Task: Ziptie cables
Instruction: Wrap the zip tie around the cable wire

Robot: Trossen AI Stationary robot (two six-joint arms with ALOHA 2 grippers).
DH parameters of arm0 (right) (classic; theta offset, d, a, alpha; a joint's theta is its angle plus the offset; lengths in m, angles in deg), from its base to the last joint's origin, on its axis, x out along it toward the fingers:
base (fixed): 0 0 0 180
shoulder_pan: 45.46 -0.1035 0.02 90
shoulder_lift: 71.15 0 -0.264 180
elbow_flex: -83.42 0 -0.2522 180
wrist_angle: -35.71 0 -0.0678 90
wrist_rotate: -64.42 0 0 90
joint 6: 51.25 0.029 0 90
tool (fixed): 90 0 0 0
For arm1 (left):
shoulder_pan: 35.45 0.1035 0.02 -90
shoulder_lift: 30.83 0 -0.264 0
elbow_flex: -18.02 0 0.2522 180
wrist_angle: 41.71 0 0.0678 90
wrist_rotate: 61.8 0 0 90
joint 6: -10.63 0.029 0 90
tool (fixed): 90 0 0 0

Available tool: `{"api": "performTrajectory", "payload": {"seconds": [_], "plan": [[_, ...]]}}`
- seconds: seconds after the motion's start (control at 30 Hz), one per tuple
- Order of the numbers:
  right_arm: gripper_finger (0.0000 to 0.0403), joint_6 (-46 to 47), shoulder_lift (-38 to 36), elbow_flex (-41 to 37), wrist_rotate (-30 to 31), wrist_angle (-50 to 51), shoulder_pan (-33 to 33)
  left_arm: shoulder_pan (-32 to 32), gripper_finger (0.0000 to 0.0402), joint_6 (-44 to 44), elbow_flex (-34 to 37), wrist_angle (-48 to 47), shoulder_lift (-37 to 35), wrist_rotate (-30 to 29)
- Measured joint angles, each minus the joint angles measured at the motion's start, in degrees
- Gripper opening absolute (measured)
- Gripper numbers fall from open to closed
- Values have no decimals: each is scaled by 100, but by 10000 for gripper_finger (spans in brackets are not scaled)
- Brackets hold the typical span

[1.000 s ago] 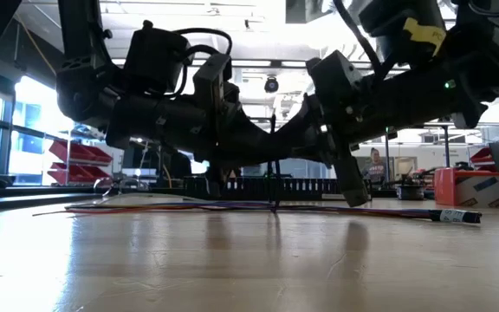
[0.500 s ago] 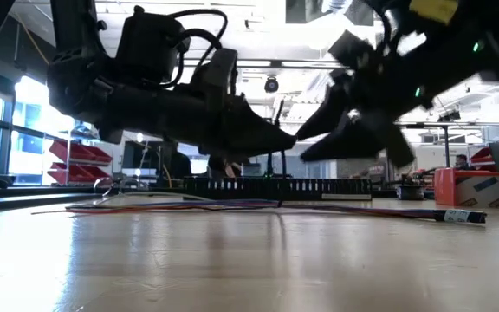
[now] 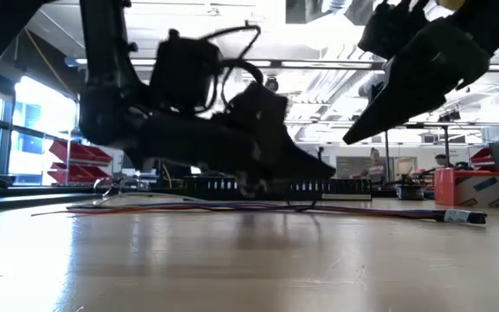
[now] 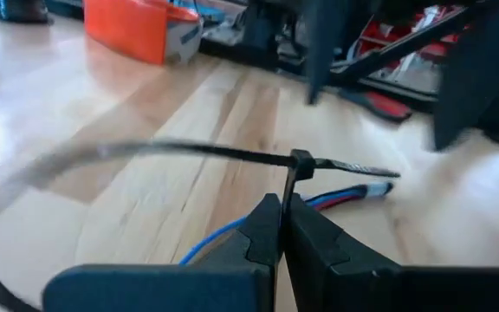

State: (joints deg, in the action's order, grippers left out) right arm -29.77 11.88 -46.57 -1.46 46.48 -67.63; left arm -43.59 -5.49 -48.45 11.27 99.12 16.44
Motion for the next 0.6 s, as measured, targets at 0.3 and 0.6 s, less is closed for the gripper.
{"api": "performTrajectory", "payload": {"seconds": [0.3,0.6], "plan": [[193,1429,622,0,875,-182,-236,31,0,-36,-177,0,236,13],[193,1545,1125,0,880,-927,-236,31,0,-27,-175,-6,236,-56]]}}
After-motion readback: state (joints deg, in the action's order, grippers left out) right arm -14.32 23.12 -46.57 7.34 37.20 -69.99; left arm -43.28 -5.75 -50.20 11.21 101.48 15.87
